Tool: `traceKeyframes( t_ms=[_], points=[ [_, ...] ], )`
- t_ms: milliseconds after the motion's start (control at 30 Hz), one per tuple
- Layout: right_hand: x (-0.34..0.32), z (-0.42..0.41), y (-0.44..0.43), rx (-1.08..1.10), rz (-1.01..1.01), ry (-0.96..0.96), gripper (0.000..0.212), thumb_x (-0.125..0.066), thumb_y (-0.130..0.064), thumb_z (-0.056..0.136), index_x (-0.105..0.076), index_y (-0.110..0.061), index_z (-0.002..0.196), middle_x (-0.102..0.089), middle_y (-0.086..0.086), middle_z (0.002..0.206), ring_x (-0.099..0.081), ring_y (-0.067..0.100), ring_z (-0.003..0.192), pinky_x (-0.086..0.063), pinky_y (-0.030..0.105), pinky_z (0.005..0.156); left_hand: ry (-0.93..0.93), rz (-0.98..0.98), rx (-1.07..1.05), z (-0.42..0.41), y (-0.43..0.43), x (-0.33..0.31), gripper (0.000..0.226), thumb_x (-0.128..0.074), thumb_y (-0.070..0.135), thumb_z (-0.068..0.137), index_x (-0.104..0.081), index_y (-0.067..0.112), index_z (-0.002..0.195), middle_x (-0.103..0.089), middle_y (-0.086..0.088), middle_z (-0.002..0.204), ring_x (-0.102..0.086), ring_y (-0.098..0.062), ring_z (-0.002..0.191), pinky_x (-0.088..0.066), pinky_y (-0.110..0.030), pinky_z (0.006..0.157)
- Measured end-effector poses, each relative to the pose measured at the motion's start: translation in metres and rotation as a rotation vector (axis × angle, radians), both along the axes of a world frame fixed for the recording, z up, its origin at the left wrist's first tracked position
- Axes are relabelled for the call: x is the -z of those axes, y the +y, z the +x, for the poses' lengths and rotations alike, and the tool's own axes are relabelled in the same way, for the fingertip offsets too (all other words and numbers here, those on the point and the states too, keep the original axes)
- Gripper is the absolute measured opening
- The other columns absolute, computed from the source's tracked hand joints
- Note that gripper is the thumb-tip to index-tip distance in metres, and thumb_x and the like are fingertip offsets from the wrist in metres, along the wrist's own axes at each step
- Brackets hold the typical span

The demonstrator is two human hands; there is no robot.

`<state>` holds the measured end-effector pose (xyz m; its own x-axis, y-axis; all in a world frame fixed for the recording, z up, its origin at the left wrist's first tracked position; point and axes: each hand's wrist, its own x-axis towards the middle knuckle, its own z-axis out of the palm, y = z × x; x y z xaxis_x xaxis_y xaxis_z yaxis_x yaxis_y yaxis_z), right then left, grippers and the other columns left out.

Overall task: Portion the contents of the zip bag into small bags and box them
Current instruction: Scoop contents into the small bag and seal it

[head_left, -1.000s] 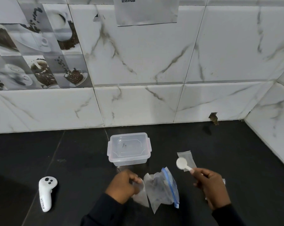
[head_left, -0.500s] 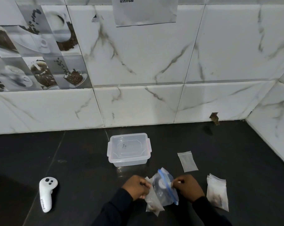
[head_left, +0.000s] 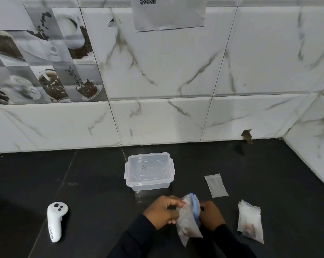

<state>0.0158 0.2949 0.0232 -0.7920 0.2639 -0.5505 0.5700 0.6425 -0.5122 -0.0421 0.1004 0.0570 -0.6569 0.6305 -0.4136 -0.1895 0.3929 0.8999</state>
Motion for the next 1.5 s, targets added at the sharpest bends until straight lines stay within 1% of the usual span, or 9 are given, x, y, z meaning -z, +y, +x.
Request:
traceKeyframes(
  t_ms=[133,300,433,600,767,867,1133,1300,1500],
  points=[
    [0.001,-0.001,0.006,-0.017,-0.058,0.008,0.015,-0.062,-0.01,0.091,-0.075,-0.006,0.096,-0.075,0.006,0.094,-0.069,0.016,0.088,-0.056,0.03,0.088,0.01,0.013,-0.008,-0.002,0.0,-0.002,0.033,-0.056,-0.006,0.087,-0.072,0.008,0.112,-0.061,-0.002,0.125,-0.053,-0.003,0.053,-0.044,-0.014,0.051],
    [-0.008,-0.001,0.011,0.21,-0.188,0.182,0.022,-0.061,-0.003,0.084,-0.073,0.0,0.066,-0.07,0.008,0.06,-0.058,0.011,0.048,-0.047,0.023,0.051,-0.048,-0.009,-0.157,0.0,-0.037,0.017,0.028,-0.057,-0.005,0.088,-0.075,0.01,0.102,-0.07,-0.003,0.099,-0.051,-0.005,0.048,-0.041,-0.016,0.047],
    [-0.025,-0.005,0.004,0.157,-0.151,0.3,0.019,-0.064,-0.007,0.076,-0.073,-0.01,0.059,-0.072,0.004,0.061,-0.064,0.005,0.052,-0.048,0.014,0.051,-0.063,-0.042,-0.274,0.009,-0.065,0.036,0.021,-0.062,-0.007,0.088,-0.077,0.005,0.097,-0.073,-0.005,0.102,-0.052,-0.008,0.046,-0.041,-0.018,0.044],
    [-0.025,-0.009,-0.004,0.102,-0.088,0.325,0.016,-0.066,-0.013,0.071,-0.072,-0.012,0.057,-0.07,0.002,0.06,-0.064,0.007,0.054,-0.049,0.02,0.054,-0.021,-0.054,-0.323,0.013,-0.077,0.043,0.02,-0.063,-0.011,0.083,-0.076,0.0,0.094,-0.068,-0.011,0.112,-0.054,-0.012,0.048,-0.043,-0.022,0.045],
    [-0.026,-0.006,0.002,0.258,-0.231,0.308,0.017,-0.066,-0.006,0.083,-0.074,-0.001,0.069,-0.07,0.014,0.064,-0.057,0.006,0.05,-0.047,0.02,0.05,0.142,-0.08,-0.396,0.021,-0.083,0.03,0.028,-0.07,-0.009,0.075,-0.078,0.017,0.083,-0.066,-0.001,0.108,-0.062,-0.011,0.061,-0.05,-0.024,0.055],
    [-0.037,-0.001,0.008,0.326,-0.318,0.329,0.017,-0.066,-0.005,0.085,-0.075,-0.004,0.071,-0.065,0.005,0.056,-0.052,0.007,0.046,-0.044,0.021,0.048,0.303,-0.137,-0.362,0.024,-0.085,0.012,0.029,-0.074,0.0,0.072,-0.079,0.028,0.076,-0.067,0.014,0.098,-0.061,-0.006,0.064,-0.053,-0.023,0.064],
    [-0.117,0.011,-0.023,0.226,-0.532,0.571,0.014,-0.072,-0.009,0.085,-0.074,-0.002,0.074,-0.06,0.007,0.055,-0.048,0.014,0.046,-0.042,0.022,0.047,0.476,-0.261,-0.248,0.022,-0.058,-0.042,0.024,-0.073,0.005,0.079,-0.076,0.024,0.095,-0.065,0.018,0.099,-0.061,0.001,0.084,-0.046,-0.006,0.072],
    [-0.127,0.026,-0.057,0.02,-0.207,0.792,0.009,-0.074,-0.018,0.083,-0.074,-0.02,0.075,-0.069,-0.006,0.066,-0.064,0.009,0.059,-0.051,0.017,0.055,0.463,-0.269,-0.275,0.013,-0.033,-0.063,0.018,-0.073,0.009,0.076,-0.072,0.02,0.089,-0.062,0.012,0.093,-0.057,-0.004,0.079,-0.044,-0.017,0.07],
    [-0.082,0.041,-0.072,-0.186,0.111,1.047,0.005,-0.072,-0.023,0.081,-0.068,-0.021,0.078,-0.063,-0.012,0.067,-0.051,-0.007,0.06,-0.04,0.001,0.063,0.403,-0.294,-0.322,0.01,-0.027,-0.066,0.022,-0.072,0.012,0.073,-0.073,0.017,0.094,-0.066,0.006,0.099,-0.062,-0.01,0.089,-0.054,-0.029,0.081]
  ],
)
